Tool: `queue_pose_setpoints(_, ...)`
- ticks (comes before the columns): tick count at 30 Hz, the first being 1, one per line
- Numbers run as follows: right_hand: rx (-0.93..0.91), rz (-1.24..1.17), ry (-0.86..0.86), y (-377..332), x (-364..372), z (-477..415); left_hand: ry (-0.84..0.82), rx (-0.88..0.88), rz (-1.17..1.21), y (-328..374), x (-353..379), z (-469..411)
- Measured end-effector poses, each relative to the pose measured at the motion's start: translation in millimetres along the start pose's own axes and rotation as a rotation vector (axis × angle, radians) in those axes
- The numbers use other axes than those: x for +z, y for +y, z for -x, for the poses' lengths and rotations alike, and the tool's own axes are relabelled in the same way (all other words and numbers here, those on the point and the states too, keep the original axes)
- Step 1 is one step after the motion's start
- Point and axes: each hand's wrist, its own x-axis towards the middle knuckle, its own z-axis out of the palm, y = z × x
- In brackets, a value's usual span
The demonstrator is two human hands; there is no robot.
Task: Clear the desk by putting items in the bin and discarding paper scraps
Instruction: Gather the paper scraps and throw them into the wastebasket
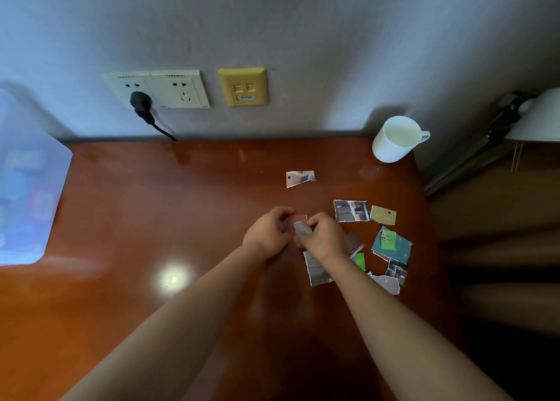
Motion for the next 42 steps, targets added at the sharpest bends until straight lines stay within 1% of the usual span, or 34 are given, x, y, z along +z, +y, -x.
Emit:
queue_pose_setpoints(5,0.035,-0.008,-0.026,0.8,-4.1,-2.6,-0.017,0.005,-0.077,2.1,-2.9,-1.8)
queue_pose_setpoints(7,0.043,-0.085,-0.044,1.3,-3.7,-3.5,-0.021,0.001,-0.093,3.4,-3.3,-2.2)
queue_pose_setpoints(9,0.058,-0.245,-0.035,0.8,-3.6,-3.0,-0.025,-0.008,-0.102,4.7,-3.2,-3.3)
queue_pose_setpoints(11,0.100,-0.458,-0.028,-0.5,-7.9,-0.9,-0.020,-0.029,-0.111,7.2,-1.9,-5.1)
queue_pose_setpoints(14,0.234,-0.809,-0.035,1.1,-18.1,1.0,-0.001,-0.049,-0.179,12.1,1.9,-6.2)
queue_pose_setpoints(18,0.270,-1.031,-0.073,7.2,-26.9,2.1,0.004,-0.058,-0.339,17.1,10.2,-4.4)
queue_pose_setpoints(21,0.268,-1.102,-0.120,9.7,-28.3,2.5,0.018,-0.099,-0.365,20.8,11.8,-6.0)
queue_pose_setpoints(23,0.264,-1.118,-0.123,9.0,-27.7,2.9,0.026,-0.111,-0.371,23.5,11.5,-6.7)
queue_pose_setpoints(26,0.288,-1.164,-0.108,6.2,-26.3,2.0,0.022,-0.065,-0.418,23.7,12.4,-5.9)
queue_pose_setpoints(27,0.307,-1.186,-0.107,6.0,-26.3,0.8,0.021,-0.037,-0.396,21.8,13.7,-6.1)
queue_pose_setpoints(29,0.342,-1.213,-0.117,5.8,-28.3,-1.2,0.005,0.004,-0.249,17.9,15.9,-6.7)
queue_pose_setpoints(30,0.348,-1.182,-0.117,6.2,-29.5,-2.1,-0.009,-0.005,-0.137,16.4,16.7,-7.2)
queue_pose_setpoints(31,0.337,-1.088,-0.107,6.7,-30.7,-2.5,-0.013,-0.031,0.000,16.1,16.2,-7.6)
queue_pose_setpoints(33,0.251,-0.761,-0.091,8.9,-31.1,-2.1,-0.008,-0.133,0.278,18.3,12.2,-8.4)
queue_pose_setpoints(35,0.132,-0.472,-0.120,11.3,-29.6,0.5,0.002,-0.236,0.449,20.7,8.2,-8.2)
queue_pose_setpoints(38,-0.028,-0.178,-0.259,15.6,-28.0,7.1,-0.027,-0.305,0.543,24.8,6.2,-3.2)
queue_pose_setpoints(40,-0.144,0.089,-0.360,18.3,-29.8,13.6,-0.060,-0.306,0.529,28.0,7.9,3.5)
queue_pose_setpoints(42,-0.246,0.318,-0.401,18.9,-32.1,20.3,-0.082,-0.302,0.498,28.8,12.1,8.8)
